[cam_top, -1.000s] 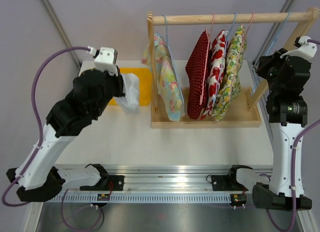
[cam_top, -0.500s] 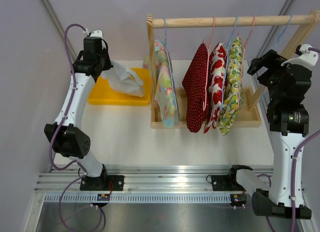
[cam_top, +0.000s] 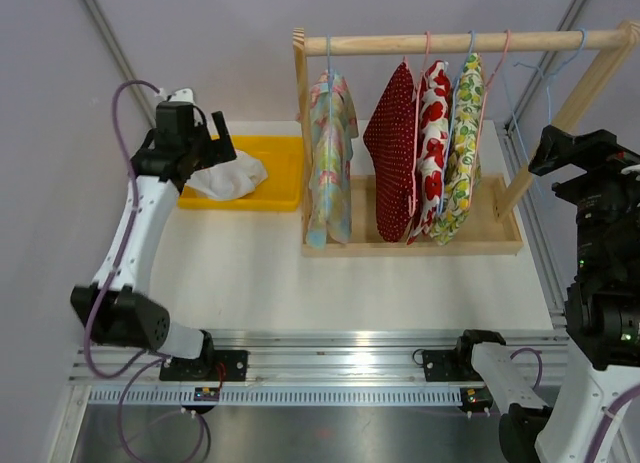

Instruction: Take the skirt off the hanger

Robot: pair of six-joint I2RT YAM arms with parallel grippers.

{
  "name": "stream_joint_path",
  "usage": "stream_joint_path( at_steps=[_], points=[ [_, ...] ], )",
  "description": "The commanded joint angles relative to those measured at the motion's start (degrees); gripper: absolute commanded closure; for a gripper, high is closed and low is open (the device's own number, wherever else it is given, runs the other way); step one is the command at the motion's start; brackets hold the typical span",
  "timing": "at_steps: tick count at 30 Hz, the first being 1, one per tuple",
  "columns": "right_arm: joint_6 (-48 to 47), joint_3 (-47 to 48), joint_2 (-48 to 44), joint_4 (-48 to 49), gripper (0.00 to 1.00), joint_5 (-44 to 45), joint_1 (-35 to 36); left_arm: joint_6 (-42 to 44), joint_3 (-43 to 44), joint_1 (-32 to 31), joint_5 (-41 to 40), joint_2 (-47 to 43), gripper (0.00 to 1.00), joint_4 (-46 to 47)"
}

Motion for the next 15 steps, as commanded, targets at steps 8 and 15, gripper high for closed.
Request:
stream_joint_path(
  at_steps=[8,15],
  points=[
    [-1.3,5.0,12.4,-0.4,0.08,-21.6,0.1,2.8,-23.0,-1.0,7.3,-39.1,0.01,-2.6],
    [-1.3,-1.6,16.5,3.3,0.09,-21.9,0.1,0.2,-33.1,-1.1,10.4,-55.3,0.01,-2.1]
  ],
)
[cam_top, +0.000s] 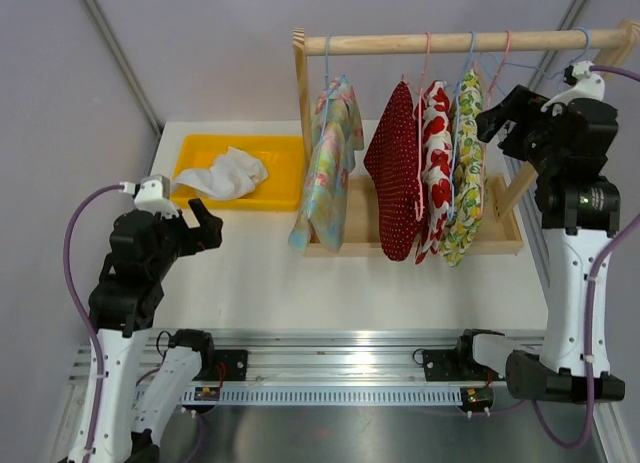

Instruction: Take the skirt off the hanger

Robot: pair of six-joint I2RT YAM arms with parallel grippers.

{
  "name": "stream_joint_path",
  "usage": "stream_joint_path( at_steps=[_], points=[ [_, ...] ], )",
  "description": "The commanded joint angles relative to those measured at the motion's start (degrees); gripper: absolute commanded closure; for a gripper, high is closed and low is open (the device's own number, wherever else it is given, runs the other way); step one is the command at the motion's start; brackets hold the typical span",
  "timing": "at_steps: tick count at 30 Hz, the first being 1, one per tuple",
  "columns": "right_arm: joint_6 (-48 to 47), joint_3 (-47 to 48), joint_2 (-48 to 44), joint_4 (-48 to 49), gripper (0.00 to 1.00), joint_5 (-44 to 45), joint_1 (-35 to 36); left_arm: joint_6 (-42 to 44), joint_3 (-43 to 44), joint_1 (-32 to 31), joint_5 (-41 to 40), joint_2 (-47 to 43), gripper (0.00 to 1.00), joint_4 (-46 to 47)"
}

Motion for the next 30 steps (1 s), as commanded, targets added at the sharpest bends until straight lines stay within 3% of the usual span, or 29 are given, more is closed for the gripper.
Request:
stream_joint_path(
  at_steps=[1,4,5,6,9,14,18,21,22,25,26,30],
  points=[
    [-0.4,-1.8,0.6,2.3,0.09,-2.8,0.1,-0.8,-2.4,-0.2,5.3,-5.6,0.01,1.8],
    [-0.2,-4.1,1.5,3.3,0.13,-3.8,0.1,-1.4,-4.5,-0.2,7.5,-7.5,0.01,2.6],
    [-0.2,-5.0,1.6,3.4,0.20,-3.4,0.1,-1.4,-5.5,-0.2,8.2,-7.7,0.01,3.2],
    [-0.2,-5.5,1.5,3.7,0.37,-3.1,0.1,-1.5,-6.0,-0.2,8.2,-7.7,0.01,3.3],
    [-0.5,-6.6,1.0,4.0,0.72,-2.0,0.1,-1.6,-5.9,-0.2,8.0,-7.2,0.01,3.5],
    [-0.1,-4.3,0.8,3.2,0.99,-1.5,0.1,-2.2,-4.0,-0.2,7.8,-5.6,0.08,4.4],
    [0.2,1.3,2.0,0.5,1.00,-2.6,0.1,-0.6,1.9,-0.7,10.3,-0.1,0.07,4.2],
    [0.9,7.1,3.1,-1.4,1.00,-4.2,0.1,0.8,11.4,-3.0,8.8,5.0,0.04,3.0],
    [1.4,10.1,3.4,-1.7,1.00,-5.4,0.1,1.0,18.1,-3.9,8.5,7.2,0.04,2.2],
    [2.5,14.9,4.5,-4.5,1.00,-8.2,0.2,1.9,29.6,-10.5,6.8,16.2,0.02,0.0],
    [2.8,17.7,4.7,-5.2,1.00,-9.1,0.1,2.1,38.1,-16.7,4.1,18.7,0.01,-2.2],
    [4.6,21.6,4.8,-8.3,1.00,-13.9,0.1,5.5,56.9,-36.6,-6.5,31.8,0.01,-6.2]
  ],
)
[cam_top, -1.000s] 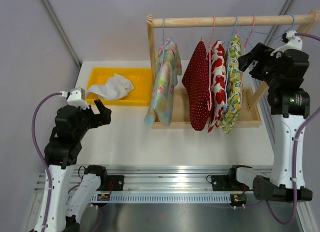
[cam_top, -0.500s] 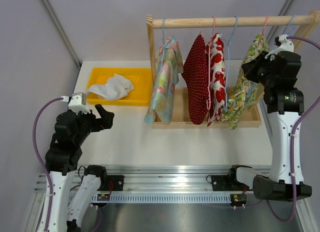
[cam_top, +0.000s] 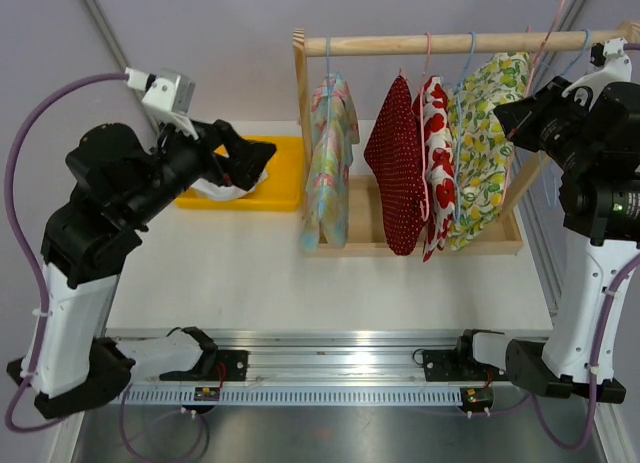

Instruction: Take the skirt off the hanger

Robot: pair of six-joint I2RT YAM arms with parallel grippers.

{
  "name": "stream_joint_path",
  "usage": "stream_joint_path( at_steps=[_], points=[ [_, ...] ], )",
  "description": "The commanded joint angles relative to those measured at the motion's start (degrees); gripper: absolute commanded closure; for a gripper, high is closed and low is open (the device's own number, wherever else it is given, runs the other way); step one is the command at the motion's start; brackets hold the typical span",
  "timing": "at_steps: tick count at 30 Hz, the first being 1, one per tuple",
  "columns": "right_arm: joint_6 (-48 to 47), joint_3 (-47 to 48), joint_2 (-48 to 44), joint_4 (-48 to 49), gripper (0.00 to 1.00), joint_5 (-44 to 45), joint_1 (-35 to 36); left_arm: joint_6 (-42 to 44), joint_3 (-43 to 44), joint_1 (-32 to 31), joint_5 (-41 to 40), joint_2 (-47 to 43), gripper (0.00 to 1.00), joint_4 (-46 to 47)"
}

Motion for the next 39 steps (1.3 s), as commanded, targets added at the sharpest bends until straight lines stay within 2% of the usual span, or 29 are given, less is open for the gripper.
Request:
stream_joint_path(
  at_steps=[1,2,4,5,8,12,14,19,25,29,30,32,39],
  points=[
    [1.7,4.8,-0.8,2.3,1.00,-7.8,0.1,4.0,13.7,-13.2,-8.5,9.0,0.01,-4.3],
    [1.9,4.9,-1.0,1.3,1.00,-8.5,0.1,5.2,18.9,-18.7,-8.6,14.2,0.01,-4.6],
    [2.6,4.2,-1.8,0.8,1.00,-11.3,0.1,6.7,21.9,-24.0,-8.3,18.2,0.01,-3.3],
    [2.9,3.8,-2.2,0.1,1.00,-12.1,0.1,8.0,21.9,-28.4,-8.3,20.5,0.01,-1.8],
    [3.6,2.1,-4.2,-1.5,1.00,-15.0,0.1,7.5,17.0,-32.7,-5.5,22.4,0.01,6.5],
    [8.3,-4.5,-11.8,1.6,1.00,-17.0,0.1,5.2,6.9,-35.0,1.3,22.9,0.01,16.7],
    [11.1,-8.8,-14.7,3.0,1.00,-18.4,0.1,5.2,5.5,-37.1,1.7,23.5,0.01,20.1],
    [14.3,-12.6,-22.4,2.3,1.00,-16.8,0.1,6.3,5.8,-41.2,2.6,25.9,0.01,22.6],
    [15.2,-13.5,-26.4,-0.1,1.00,-15.7,0.1,5.4,5.2,-44.7,4.1,26.5,0.01,23.0],
    [15.5,-13.6,-27.1,-0.6,1.00,-15.9,0.1,4.3,1.1,-47.7,6.5,25.5,0.01,25.7],
    [15.7,-13.3,-27.1,-0.6,1.00,-15.9,0.1,4.3,-0.9,-48.3,6.7,25.5,0.03,26.5],
    [15.8,-12.2,-27.1,-0.9,1.00,-16.2,0.1,3.5,-2.8,-49.5,7.6,25.6,0.13,28.6],
    [16.4,-7.0,-26.4,-2.6,1.00,-17.1,0.1,0.5,-6.9,-50.6,11.9,27.7,0.16,35.0]
  ],
)
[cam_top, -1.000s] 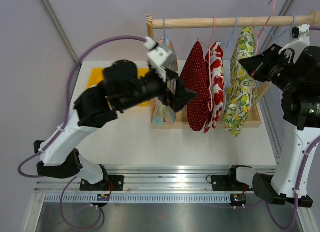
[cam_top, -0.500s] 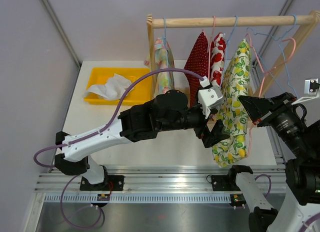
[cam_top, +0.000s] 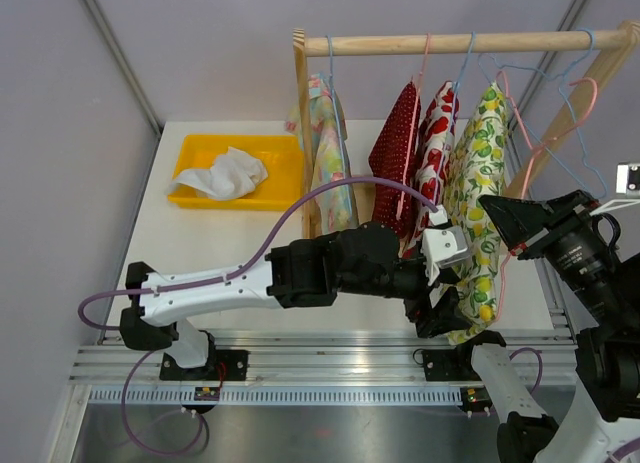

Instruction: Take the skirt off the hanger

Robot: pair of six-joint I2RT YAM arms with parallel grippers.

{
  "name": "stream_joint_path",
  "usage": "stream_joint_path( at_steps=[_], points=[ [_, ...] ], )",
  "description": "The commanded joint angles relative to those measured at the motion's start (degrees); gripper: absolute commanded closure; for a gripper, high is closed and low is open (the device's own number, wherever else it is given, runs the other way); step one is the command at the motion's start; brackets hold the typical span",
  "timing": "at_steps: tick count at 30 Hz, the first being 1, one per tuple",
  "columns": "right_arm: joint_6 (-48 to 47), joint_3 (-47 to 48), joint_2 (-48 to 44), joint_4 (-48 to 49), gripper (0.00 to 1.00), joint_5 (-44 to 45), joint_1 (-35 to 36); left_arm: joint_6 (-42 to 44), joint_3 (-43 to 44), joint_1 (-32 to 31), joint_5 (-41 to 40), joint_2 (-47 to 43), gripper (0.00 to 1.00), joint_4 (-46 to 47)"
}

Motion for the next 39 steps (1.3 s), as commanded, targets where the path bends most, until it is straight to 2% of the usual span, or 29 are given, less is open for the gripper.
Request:
stream_joint_path(
  at_steps=[1,5,6,8,9,10,11,17,18,24,25,28,30,34,39],
  points=[
    [0.6,4.5,0.7,2.9,1.00,-2.1,0.2,-1.3,1.0,-0.8,2.4,0.6,0.21,7.1],
    [1.4,6.7,1.3,2.6,1.00,-3.2,0.1,-1.0,1.1,-1.0,-1.3,1.1,0.40,7.5],
    [1.8,7.4,1.4,2.6,1.00,-3.8,0.1,-1.1,0.5,-1.0,-2.3,1.1,0.48,8.9],
    [2.3,7.8,1.6,2.7,1.00,-4.5,0.1,-0.8,-1.5,-1.0,-3.1,0.4,0.59,10.9],
    [3.1,8.0,1.7,3.0,1.00,-5.5,0.1,-0.8,-2.0,-1.0,-3.0,0.0,0.67,13.0],
    [3.3,8.0,1.6,3.2,1.00,-5.8,0.1,-0.8,-2.5,-1.0,-3.0,-0.2,0.88,14.0],
    [3.7,8.0,1.7,3.8,1.00,-6.1,0.1,-1.1,-3.0,-1.0,-3.4,-0.7,1.00,14.9],
    [3.3,9.0,3.0,4.0,1.00,-5.1,0.1,-2.7,-10.5,-1.9,-0.6,-4.2,1.00,21.4],
    [3.2,9.9,3.4,4.1,1.00,-4.4,0.1,-3.0,-14.3,-2.4,-0.6,-5.7,1.00,21.9],
    [3.3,12.7,6.2,5.9,1.00,-1.5,0.1,-7.2,-34.1,-11.5,-9.2,-13.5,1.00,20.5],
    [3.2,13.2,7.2,6.2,1.00,-1.2,0.1,-9.5,-39.3,-14.6,-12.2,-14.3,1.00,19.5],
    [2.0,15.4,9.5,6.1,1.00,0.5,0.1,-15.3,-46.2,-20.8,-17.5,-15.2,1.00,15.5],
    [1.2,15.6,10.6,6.3,1.00,1.0,0.1,-18.5,-48.2,-23.8,-20.2,-15.0,1.00,13.2],
    [0.9,12.0,11.2,8.4,1.00,1.7,0.1,-24.1,-50.7,-25.5,-22.7,-15.3,1.00,12.3],
    [2.4,6.5,10.8,10.1,1.00,0.2,0.1,-24.8,-48.0,-25.4,-30.4,-15.3,1.00,5.9]
  ],
)
